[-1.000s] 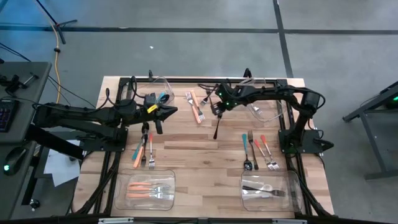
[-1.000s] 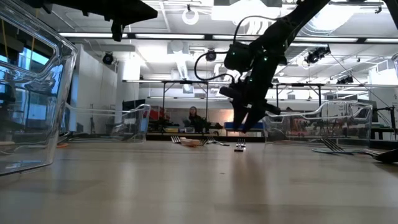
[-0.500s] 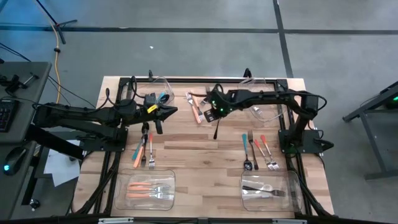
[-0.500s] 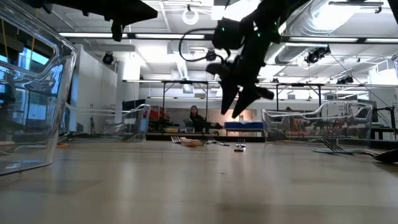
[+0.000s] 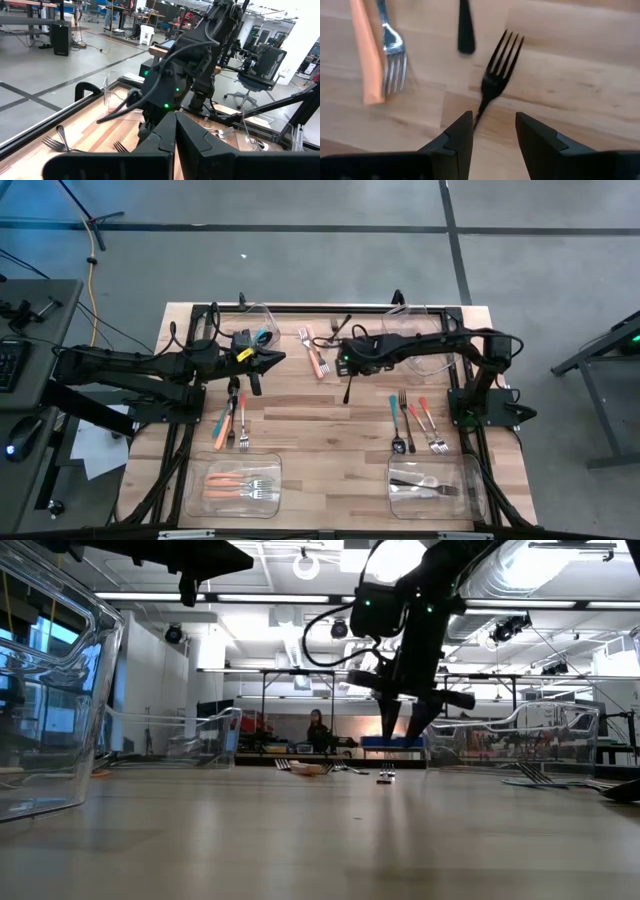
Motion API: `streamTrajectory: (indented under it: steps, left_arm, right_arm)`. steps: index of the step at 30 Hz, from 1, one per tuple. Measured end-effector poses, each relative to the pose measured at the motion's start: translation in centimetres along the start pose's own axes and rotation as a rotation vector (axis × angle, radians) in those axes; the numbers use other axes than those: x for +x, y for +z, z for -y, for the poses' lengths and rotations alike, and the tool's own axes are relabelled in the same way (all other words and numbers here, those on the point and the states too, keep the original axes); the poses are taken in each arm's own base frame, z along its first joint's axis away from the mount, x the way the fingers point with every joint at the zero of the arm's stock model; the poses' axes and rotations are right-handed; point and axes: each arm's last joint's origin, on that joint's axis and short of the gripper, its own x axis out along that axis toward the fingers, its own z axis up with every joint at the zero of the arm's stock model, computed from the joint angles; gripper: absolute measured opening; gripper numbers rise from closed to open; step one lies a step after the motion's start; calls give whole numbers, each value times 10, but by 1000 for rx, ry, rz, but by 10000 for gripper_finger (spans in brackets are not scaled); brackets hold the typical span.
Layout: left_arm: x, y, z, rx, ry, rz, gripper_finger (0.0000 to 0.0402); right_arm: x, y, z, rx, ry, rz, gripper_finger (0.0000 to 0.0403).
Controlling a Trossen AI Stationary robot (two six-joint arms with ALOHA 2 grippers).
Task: Sort silverware by color (type)
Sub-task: Put the black fork into the bottom right transparent bin
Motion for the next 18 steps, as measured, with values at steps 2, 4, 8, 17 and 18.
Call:
streamTrajectory:
  steps: [2, 4, 8, 17, 18]
  left_arm:
    - [0, 0, 0, 0, 0, 0, 0]
    - [0, 0, 0, 0, 0, 0, 0]
    - [0, 0, 0, 0, 0, 0, 0]
    - [0, 0, 0, 0, 0, 0, 0]
    - [0, 0, 0, 0, 0, 0, 0]
  right_arm:
    - [2, -3, 0, 24, 9, 3, 133]
    - [3, -5, 0, 34, 18, 10, 133]
    - [11, -8, -2, 44, 16, 14, 133]
    - [41, -16, -7, 58, -17, -20, 133]
    - [43, -17, -7, 57, -20, -21, 133]
